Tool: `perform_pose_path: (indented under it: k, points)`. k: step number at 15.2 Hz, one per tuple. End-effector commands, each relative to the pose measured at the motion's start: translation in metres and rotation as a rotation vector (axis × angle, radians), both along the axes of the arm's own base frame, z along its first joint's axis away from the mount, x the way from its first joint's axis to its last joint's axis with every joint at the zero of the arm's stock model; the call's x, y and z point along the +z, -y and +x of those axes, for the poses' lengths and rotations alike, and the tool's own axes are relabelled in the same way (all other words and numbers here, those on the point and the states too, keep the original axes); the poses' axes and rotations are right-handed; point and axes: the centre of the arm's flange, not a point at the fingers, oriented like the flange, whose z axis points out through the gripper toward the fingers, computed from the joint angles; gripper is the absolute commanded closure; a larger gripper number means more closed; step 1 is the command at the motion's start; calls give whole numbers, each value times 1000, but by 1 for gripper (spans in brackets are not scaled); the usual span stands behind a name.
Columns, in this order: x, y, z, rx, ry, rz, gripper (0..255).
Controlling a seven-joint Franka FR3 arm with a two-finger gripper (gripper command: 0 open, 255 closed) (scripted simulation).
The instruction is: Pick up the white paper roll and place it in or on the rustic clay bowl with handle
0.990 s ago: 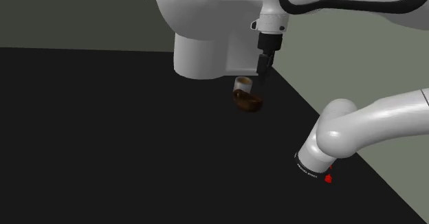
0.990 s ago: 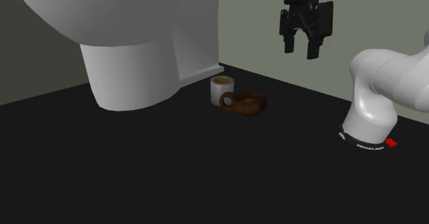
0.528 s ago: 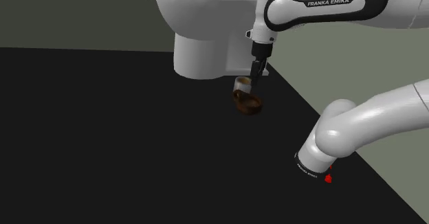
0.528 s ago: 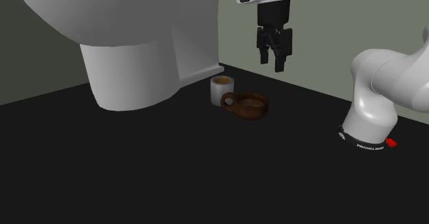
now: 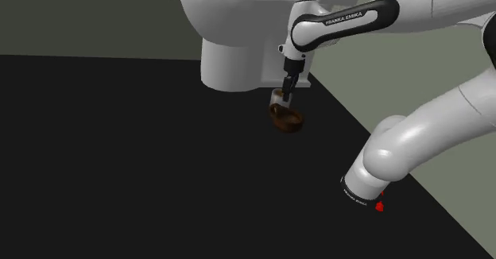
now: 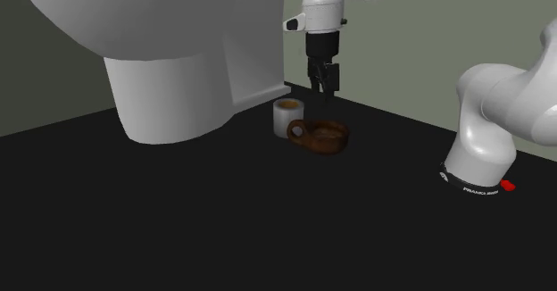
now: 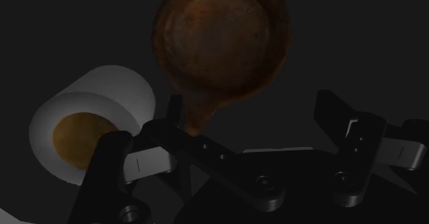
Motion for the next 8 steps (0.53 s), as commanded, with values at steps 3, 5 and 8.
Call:
perform_pose_path:
  k: [3,5,8]
  points:
    - [-26,34,29,9,22,-18,0]
    - [-39,51,42,13,33,-26,0]
    - [-58,76,62,20,48,-39,0]
